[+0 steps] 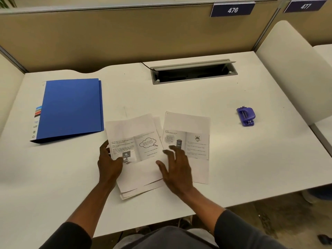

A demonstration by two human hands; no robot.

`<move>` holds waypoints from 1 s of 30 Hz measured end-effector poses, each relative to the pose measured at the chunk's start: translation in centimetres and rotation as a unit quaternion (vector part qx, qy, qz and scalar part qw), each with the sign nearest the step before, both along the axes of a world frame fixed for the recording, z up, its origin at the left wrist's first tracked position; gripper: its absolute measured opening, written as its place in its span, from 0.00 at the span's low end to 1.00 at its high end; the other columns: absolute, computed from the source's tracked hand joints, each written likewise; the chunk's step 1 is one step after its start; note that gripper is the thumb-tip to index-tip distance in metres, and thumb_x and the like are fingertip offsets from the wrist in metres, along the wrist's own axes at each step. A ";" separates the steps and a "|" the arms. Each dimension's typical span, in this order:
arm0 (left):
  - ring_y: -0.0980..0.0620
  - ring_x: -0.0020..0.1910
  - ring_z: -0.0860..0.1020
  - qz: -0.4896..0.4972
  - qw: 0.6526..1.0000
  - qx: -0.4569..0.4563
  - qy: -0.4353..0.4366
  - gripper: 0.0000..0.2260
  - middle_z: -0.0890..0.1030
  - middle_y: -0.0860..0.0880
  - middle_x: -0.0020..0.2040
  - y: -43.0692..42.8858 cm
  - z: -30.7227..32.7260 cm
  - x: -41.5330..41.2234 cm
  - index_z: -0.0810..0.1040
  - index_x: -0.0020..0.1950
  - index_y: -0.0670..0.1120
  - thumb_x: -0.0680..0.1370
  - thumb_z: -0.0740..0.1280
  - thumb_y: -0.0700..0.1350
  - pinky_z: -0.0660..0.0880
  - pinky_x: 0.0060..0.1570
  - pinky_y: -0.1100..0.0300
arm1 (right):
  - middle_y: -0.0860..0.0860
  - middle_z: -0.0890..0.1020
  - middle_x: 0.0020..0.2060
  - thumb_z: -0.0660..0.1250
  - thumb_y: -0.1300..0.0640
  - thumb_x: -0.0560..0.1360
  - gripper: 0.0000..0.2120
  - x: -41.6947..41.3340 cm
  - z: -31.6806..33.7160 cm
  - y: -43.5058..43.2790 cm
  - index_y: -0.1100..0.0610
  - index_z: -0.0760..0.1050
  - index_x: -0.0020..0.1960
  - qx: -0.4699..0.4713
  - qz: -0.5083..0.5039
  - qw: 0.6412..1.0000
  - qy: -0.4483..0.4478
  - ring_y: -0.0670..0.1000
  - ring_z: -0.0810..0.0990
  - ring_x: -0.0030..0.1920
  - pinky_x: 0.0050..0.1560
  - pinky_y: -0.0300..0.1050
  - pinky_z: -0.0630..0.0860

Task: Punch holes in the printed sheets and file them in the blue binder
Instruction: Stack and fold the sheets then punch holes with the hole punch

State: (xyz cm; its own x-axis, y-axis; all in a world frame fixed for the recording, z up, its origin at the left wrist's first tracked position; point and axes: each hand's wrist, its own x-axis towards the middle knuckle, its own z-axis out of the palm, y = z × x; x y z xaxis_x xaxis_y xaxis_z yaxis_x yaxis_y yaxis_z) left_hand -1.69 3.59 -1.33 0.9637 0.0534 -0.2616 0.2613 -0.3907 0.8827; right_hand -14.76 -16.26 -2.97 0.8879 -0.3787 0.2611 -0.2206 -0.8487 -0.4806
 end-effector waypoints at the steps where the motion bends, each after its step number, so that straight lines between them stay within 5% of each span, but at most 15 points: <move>1: 0.48 0.59 0.79 -0.001 1.000 -0.002 -0.002 0.35 0.80 0.49 0.61 0.3 0.0 0.0 0.68 0.77 0.50 0.74 0.74 0.30 0.78 0.56 0.54 | 0.57 0.73 0.71 0.63 0.39 0.82 0.24 -0.2 -0.4 -0.6 0.56 0.73 0.70 0.002 -0.015 0.999 0.029 0.58 0.72 0.72 0.68 0.53 0.75; 7: 0.47 0.61 0.79 0.014 1.000 -0.012 0.006 0.35 0.79 0.47 0.64 1.3 -0.4 0.2 0.67 0.77 0.49 0.74 0.72 0.28 0.79 0.60 0.50 | 0.62 0.61 0.81 0.54 0.28 0.79 0.40 -1.2 -2.2 -3.9 0.56 0.61 0.80 0.010 -0.047 0.984 0.170 0.61 0.56 0.82 0.81 0.59 0.58; 19: 0.43 0.61 0.81 0.020 1.000 0.000 0.008 0.31 0.81 0.45 0.62 1.6 -1.1 0.2 0.71 0.73 0.48 0.73 0.72 0.29 0.81 0.56 0.50 | 0.63 0.45 0.83 0.57 0.14 0.64 0.58 -3.1 -2.2 -8.1 0.49 0.54 0.83 -0.034 -0.016 0.968 0.247 0.65 0.34 0.82 0.81 0.70 0.41; 22: 0.44 0.59 0.81 0.019 1.000 -0.010 0.013 0.34 0.79 0.47 0.61 1.0 -0.7 -0.2 0.69 0.75 0.48 0.73 0.72 0.28 0.81 0.51 0.56 | 0.63 0.45 0.83 0.58 0.18 0.69 0.53 -3.1 -2.4 -8.0 0.48 0.54 0.84 -0.022 -0.022 0.968 0.248 0.66 0.35 0.82 0.81 0.69 0.41; 26: 0.50 0.57 0.79 -0.008 0.999 -0.031 -0.013 0.45 0.77 0.49 0.62 0.9 -0.2 -0.8 0.62 0.82 0.56 0.72 0.72 0.27 0.78 0.48 0.61 | 0.63 0.55 0.82 0.66 0.34 0.78 0.35 -2.7 -2.4 -7.7 0.49 0.64 0.80 0.014 -0.060 0.976 0.211 0.66 0.46 0.83 0.82 0.67 0.46; 30: 0.50 0.59 0.80 -0.037 0.999 0.005 -0.028 0.31 0.79 0.50 0.62 0.5 -0.6 -0.9 0.82 0.66 0.55 0.70 0.68 0.27 0.82 0.60 0.49 | 0.62 0.69 0.77 0.72 0.54 0.79 0.18 -2.7 -2.1 -7.4 0.54 0.77 0.67 0.071 -0.101 0.985 0.123 0.65 0.60 0.81 0.79 0.69 0.59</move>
State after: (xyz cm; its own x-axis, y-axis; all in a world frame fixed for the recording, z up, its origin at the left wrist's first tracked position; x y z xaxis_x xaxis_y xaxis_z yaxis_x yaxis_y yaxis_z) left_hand -2.62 4.12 -1.91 0.9784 -0.0163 -0.2062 0.1809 -0.4163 0.8911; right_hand -17.47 -23.67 -5.09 0.8207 -0.5710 -0.0201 -0.5023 -0.7043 -0.5017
